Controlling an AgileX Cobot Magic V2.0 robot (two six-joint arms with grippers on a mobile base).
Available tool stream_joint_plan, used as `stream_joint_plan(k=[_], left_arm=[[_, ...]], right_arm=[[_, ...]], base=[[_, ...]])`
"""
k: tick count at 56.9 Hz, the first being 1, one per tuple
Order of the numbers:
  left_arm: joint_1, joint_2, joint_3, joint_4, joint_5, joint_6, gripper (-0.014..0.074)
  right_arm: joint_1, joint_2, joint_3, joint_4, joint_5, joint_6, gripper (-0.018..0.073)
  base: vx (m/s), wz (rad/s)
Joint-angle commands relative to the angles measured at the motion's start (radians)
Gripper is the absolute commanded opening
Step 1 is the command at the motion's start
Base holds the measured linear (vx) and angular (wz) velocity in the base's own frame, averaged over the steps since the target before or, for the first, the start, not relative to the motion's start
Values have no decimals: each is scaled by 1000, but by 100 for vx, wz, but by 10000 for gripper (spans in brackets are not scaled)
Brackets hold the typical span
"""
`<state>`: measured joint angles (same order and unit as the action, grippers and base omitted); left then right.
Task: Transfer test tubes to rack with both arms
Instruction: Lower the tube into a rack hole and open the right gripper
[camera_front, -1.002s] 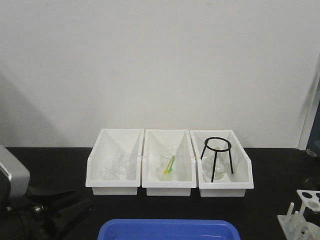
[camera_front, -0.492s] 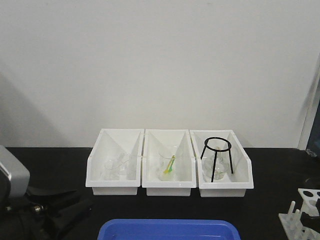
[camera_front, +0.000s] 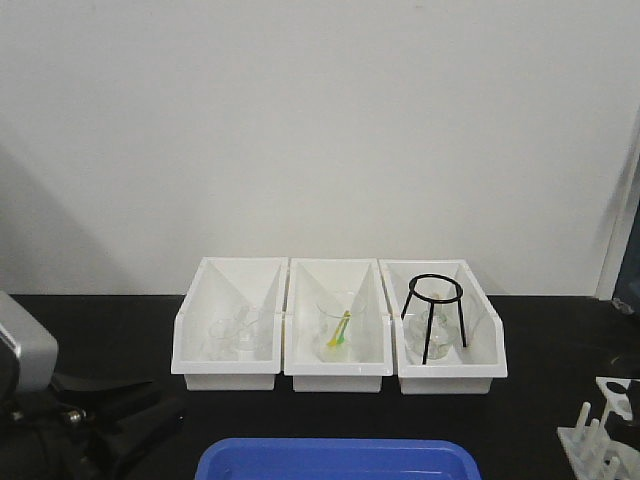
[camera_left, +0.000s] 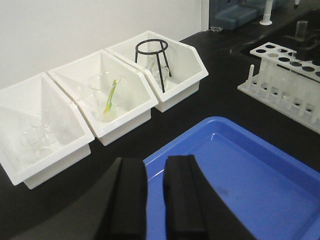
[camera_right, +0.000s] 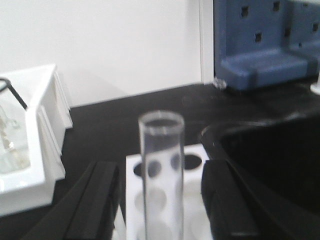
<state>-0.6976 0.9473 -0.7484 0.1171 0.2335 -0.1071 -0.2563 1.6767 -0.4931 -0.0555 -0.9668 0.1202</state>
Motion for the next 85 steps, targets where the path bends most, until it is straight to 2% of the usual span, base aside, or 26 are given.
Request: stream_joint_plan(k=[1, 10, 18, 23, 28, 35, 42, 50, 57, 65, 72, 85], left_arm=[[2, -15, -30, -6, -89, -10, 246], [2, -15, -30, -6, -89, -10, 239], [2, -15, -30, -6, -88, -10, 172], [2, -15, -30, -6, -85, -10, 87], [2, -15, -30, -6, -80, -10, -17], [2, -15, -30, -4, -45, -11, -22], [30, -15, -30, 6, 9, -11, -20], [145, -39, -29, 6, 73, -11, -20], [249, -92, -2, 12, 84, -11, -20], [348, -209, 67, 14, 117, -21, -20], [382, -327, 132, 21, 111, -37, -20], [385, -461, 161, 21, 81, -36, -20]], right_arm=[[-6, -101, -23, -37, -76, -2, 454], [-6, -282, -30, -72, 18, -2, 448], [-5, -493, -64, -113, 238, -2, 404], [-3, -634, -85, -171, 399, 0, 325], [-3, -764, -86, -228, 557, 29, 193], [9, -911, -82, -278, 800, 124, -15], [103, -989, -82, -282, 956, 137, -13], [277, -1026, -82, -262, 992, 137, -10], [438, -1026, -82, -217, 992, 137, -8], [577, -1025, -82, -219, 987, 121, -8], [629, -1025, -82, -226, 984, 114, -8], [628, -1025, -82, -226, 986, 115, -8]], base=[[0, 0], [0, 0], [0, 0], [0, 0], [0, 0], [0, 0], [0, 0], [0, 0], [0, 0], [0, 0], [0, 0], [0, 0]])
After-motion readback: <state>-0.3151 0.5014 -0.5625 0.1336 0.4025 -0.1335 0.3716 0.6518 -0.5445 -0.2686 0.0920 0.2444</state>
